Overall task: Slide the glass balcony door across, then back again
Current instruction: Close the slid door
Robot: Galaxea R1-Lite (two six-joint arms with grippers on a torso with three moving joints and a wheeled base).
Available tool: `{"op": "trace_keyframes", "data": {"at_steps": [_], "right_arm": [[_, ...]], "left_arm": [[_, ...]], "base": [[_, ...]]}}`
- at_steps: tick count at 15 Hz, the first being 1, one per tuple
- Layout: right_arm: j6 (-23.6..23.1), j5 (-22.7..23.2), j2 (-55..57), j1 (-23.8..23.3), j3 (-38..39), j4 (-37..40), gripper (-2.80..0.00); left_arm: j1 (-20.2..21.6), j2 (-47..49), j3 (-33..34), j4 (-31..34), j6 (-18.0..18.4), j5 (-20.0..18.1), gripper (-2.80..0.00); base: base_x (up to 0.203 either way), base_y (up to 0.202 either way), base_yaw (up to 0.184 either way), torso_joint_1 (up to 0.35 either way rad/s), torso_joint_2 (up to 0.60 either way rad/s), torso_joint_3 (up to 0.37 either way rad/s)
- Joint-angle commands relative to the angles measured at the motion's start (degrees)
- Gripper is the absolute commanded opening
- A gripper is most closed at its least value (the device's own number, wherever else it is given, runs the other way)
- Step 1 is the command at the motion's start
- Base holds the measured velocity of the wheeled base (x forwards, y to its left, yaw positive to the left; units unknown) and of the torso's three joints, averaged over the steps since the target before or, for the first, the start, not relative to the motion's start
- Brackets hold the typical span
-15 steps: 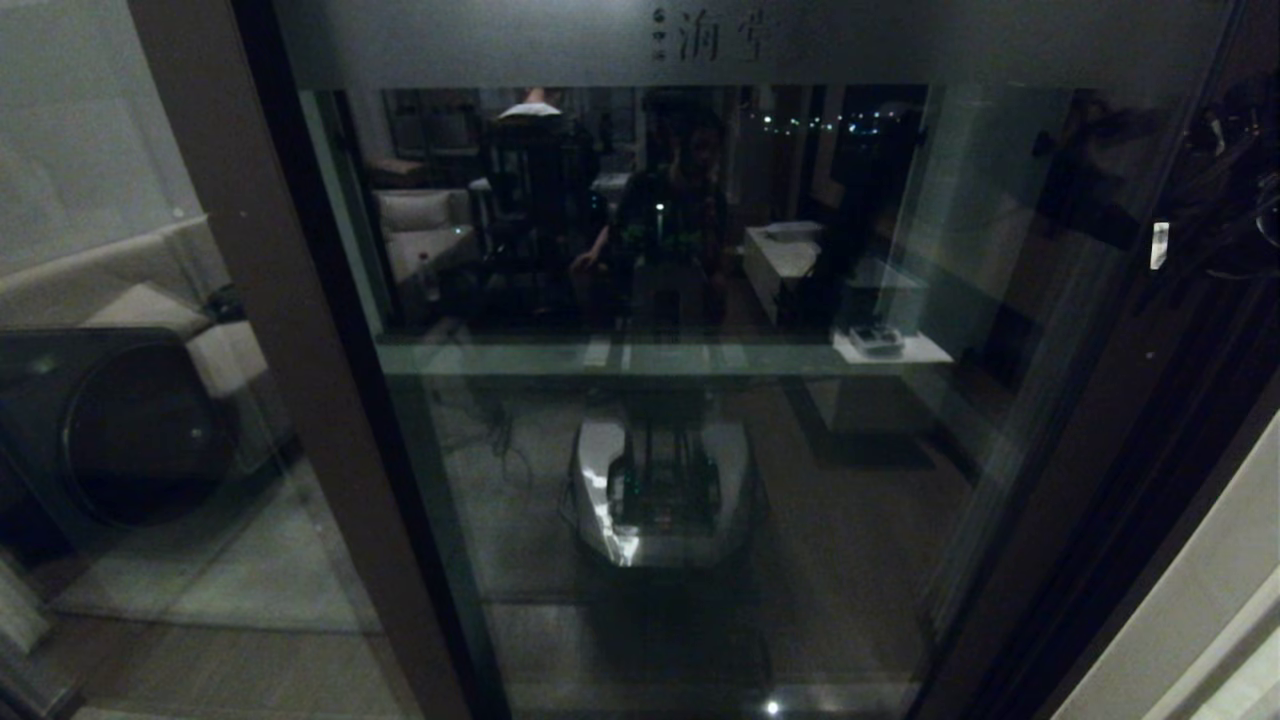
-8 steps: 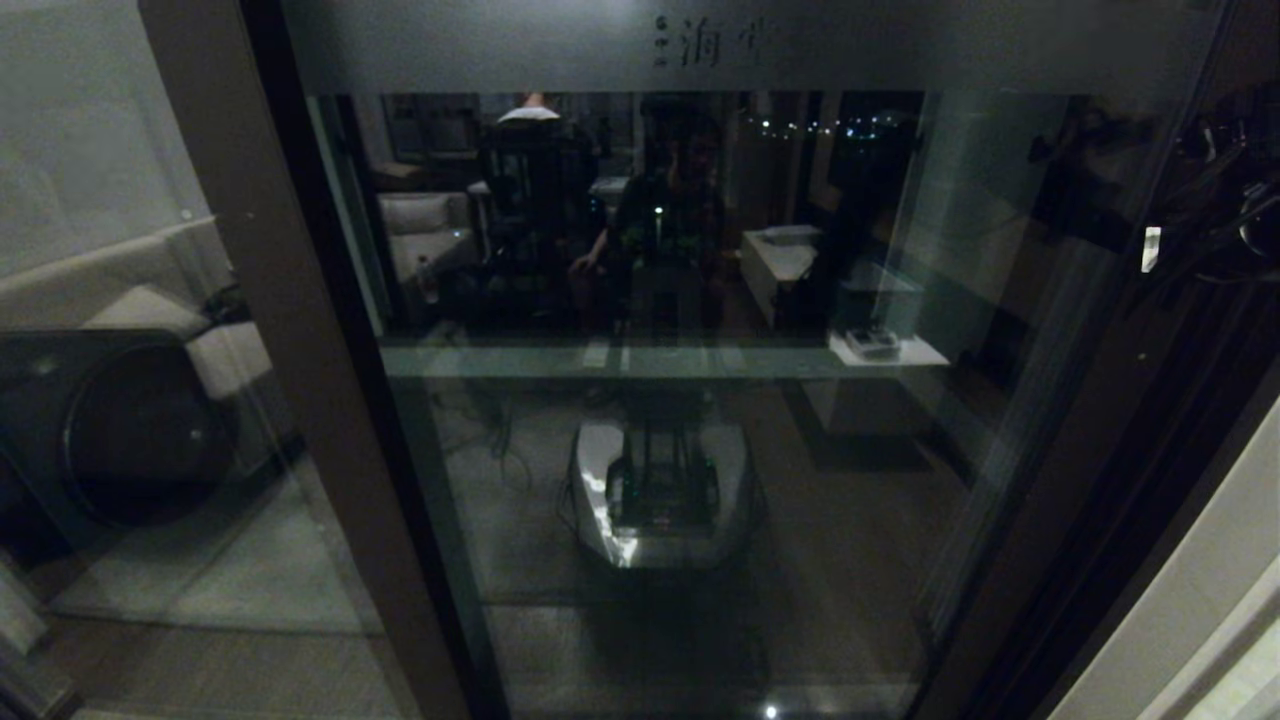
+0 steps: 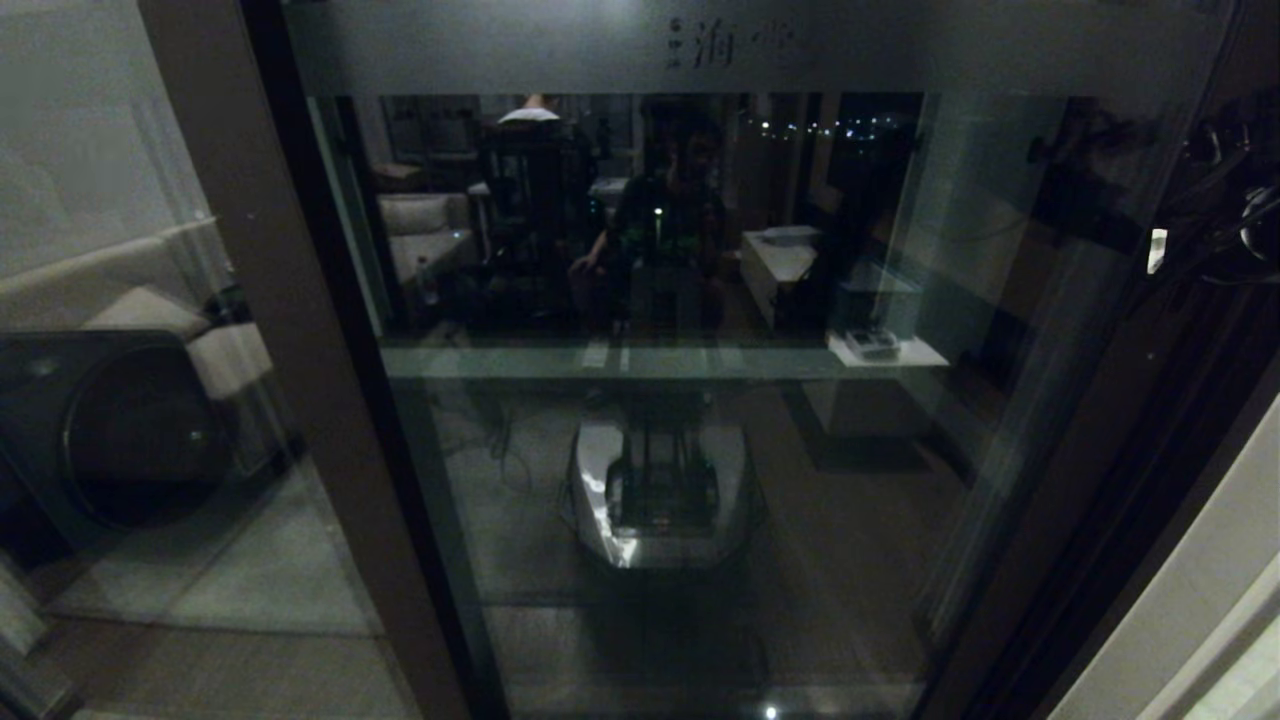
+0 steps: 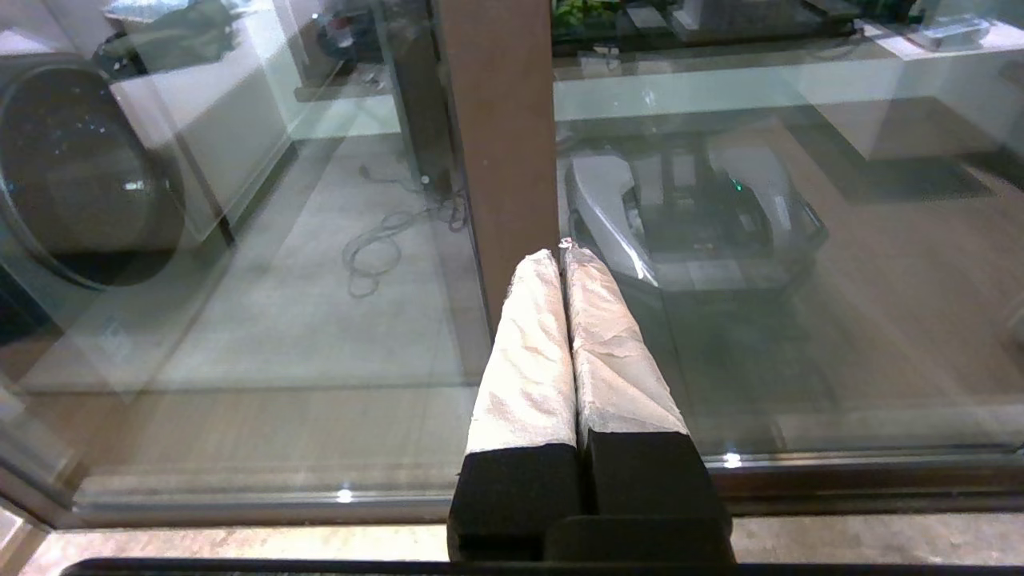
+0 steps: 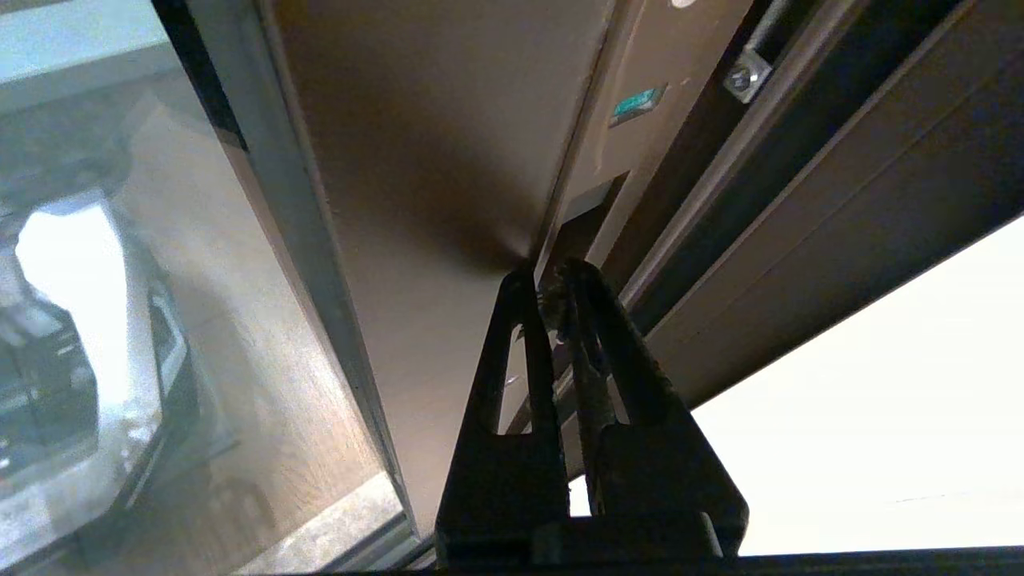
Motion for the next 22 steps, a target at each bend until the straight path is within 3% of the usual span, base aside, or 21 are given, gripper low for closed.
{"op": "trace_keyframes", "data": {"at_steps": [1, 22], "right_arm": [[0.0, 0.0, 0.3, -0.1, 0.0, 0.3, -2.8], [-0.1, -0.1, 2.3, -2.9, -2.4, 0.3, -2.8]], "left_arm": [[0.0, 0.0, 0.1, 0.0, 0.0, 0.0, -2.8], [0.0, 0.0, 0.0, 0.0, 0.0, 0.0, -2.8]], "base": [[0.0, 0.0, 0.0, 0.0, 0.0, 0.0], [0.0, 0.0, 0.0, 0.0, 0.0, 0.0]]}}
